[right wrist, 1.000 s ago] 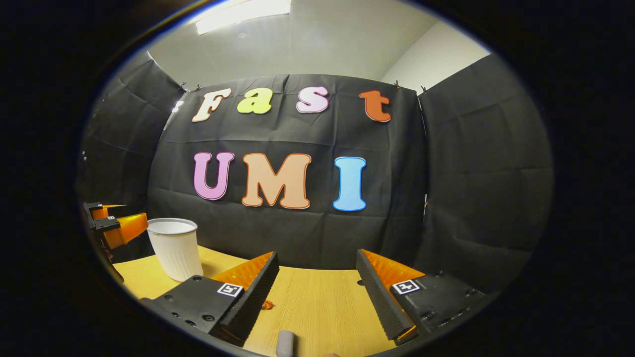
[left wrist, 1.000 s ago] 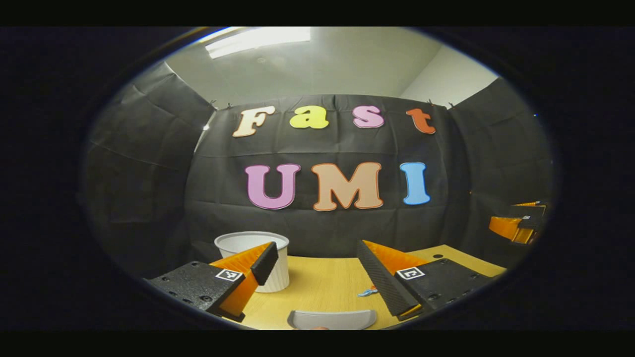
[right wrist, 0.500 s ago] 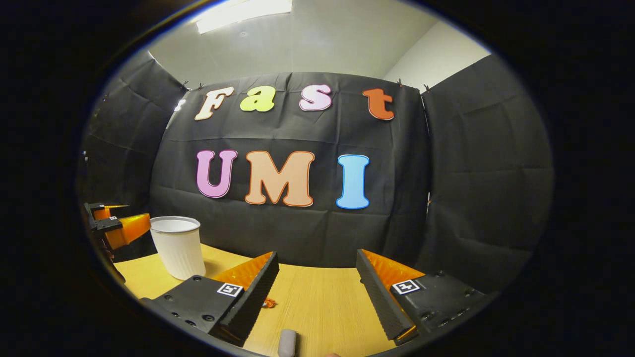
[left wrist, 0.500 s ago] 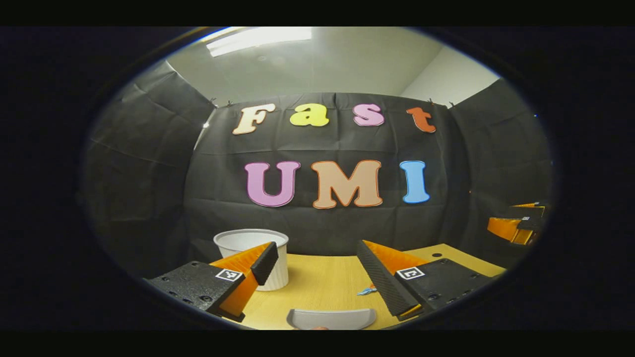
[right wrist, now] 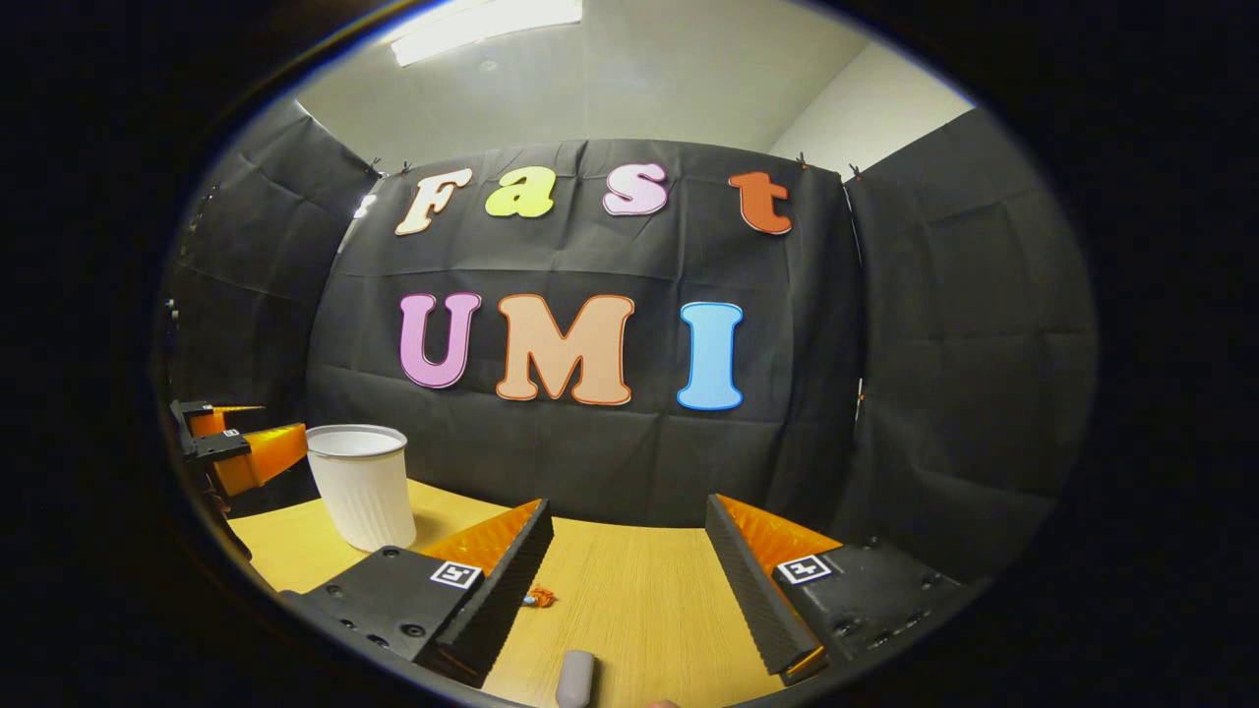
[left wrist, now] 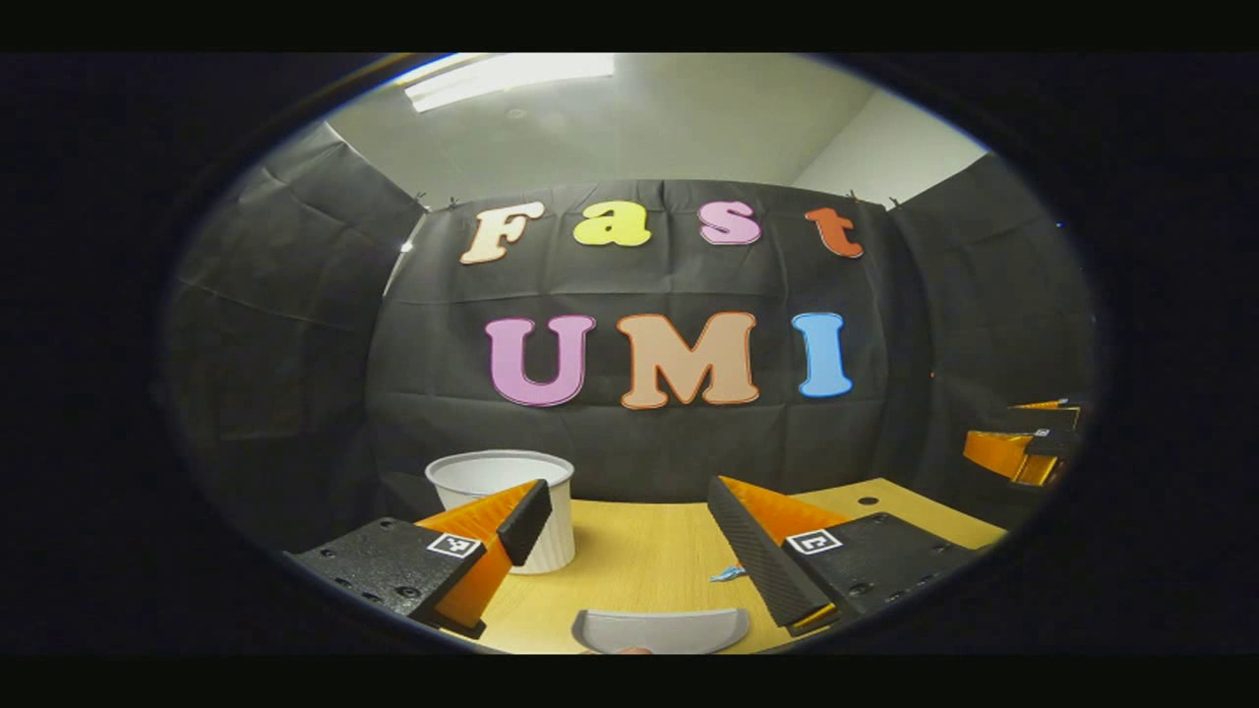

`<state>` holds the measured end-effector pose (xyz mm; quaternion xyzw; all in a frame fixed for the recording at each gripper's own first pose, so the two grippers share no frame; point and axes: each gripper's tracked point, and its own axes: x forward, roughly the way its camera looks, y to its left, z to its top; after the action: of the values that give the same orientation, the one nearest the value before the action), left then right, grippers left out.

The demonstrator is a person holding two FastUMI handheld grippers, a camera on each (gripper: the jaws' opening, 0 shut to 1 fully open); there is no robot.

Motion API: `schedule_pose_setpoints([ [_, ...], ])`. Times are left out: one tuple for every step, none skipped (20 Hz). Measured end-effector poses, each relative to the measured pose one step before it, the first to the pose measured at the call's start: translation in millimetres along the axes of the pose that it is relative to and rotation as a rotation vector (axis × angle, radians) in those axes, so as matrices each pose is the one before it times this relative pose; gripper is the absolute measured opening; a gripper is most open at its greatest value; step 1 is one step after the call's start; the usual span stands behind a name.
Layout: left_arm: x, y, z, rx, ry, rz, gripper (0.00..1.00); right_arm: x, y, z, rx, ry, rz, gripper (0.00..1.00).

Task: Pick up the small broom and dustpan from the desktop, sweep the trash into the dustpan with the broom, and then empty the trash into the garbage bin.

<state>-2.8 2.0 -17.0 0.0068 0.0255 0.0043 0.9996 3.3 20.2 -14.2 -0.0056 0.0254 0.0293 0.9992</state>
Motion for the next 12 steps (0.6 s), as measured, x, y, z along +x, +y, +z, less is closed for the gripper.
schedule_pose_setpoints([
  [-0.32,-1.07,-0.12,0.00123,0.00138,-0.00122,0.96,-0.26,0.19,-0.57,0.00054,0.00299,0.00049,0.92],
  [-0.27,-0.02,-0.58,0.00258,0.00184,-0.00078,0.96,0.29,-0.13,-0.89,0.00021,0.00194,0.00089,0.92],
  [0.61,-0.19,-0.74,0.00353,0.00158,0.00042,0.96,0.11,1.1,-0.53,-0.00022,0.00209,0.00156,0.92],
  [0.17,-0.39,-0.54,0.00194,0.00273,-0.00139,0.96,-0.03,0.38,-0.43,-0.00002,0.00177,0.00281,0.92],
  [-0.48,-0.76,-1.16,-0.00115,0.00186,-0.00187,0.99,0.06,0.93,-0.87,-0.00117,0.00266,0.00097,0.92],
  [-0.65,-1.08,-2.81,-0.00095,0.00616,-0.00226,0.99,-0.08,-0.27,-1.84,-0.00064,0.00384,0.00215,0.92],
  [0.36,-1.31,-3.35,-0.00095,0.00853,-0.00272,0.96,-0.62,1.52,-1.82,-0.00033,0.00398,0.00358,0.92],
  [-0.77,-1.53,-4.66,-0.00154,0.01088,-0.00212,0.99,-0.57,1.15,-2.55,-0.00045,0.00621,0.00213,0.92],
  [0.1,-1.23,-2.83,-0.00124,0.00959,-0.00357,0.99,0.33,1.06,-4.32,-0.00023,0.01124,0.00278,0.92],
  [-0.36,-1.77,-4.39,0.00072,0.01178,-0.00437,0.96,0.58,2.26,-6.04,-0.00135,0.01504,0.00557,0.92],
  [1.29,-0.89,-4.55,0.00227,0.01024,-0.00167,0.96,0.18,1.68,-6.45,-0.0029,0.01386,0.00329,0.92],
  [0.5,-0.37,-6.8,0.00245,0.01396,-0.00216,0.99,0.91,2.44,-7.82,-0.0028,0.02063,0.00491,0.92],
])
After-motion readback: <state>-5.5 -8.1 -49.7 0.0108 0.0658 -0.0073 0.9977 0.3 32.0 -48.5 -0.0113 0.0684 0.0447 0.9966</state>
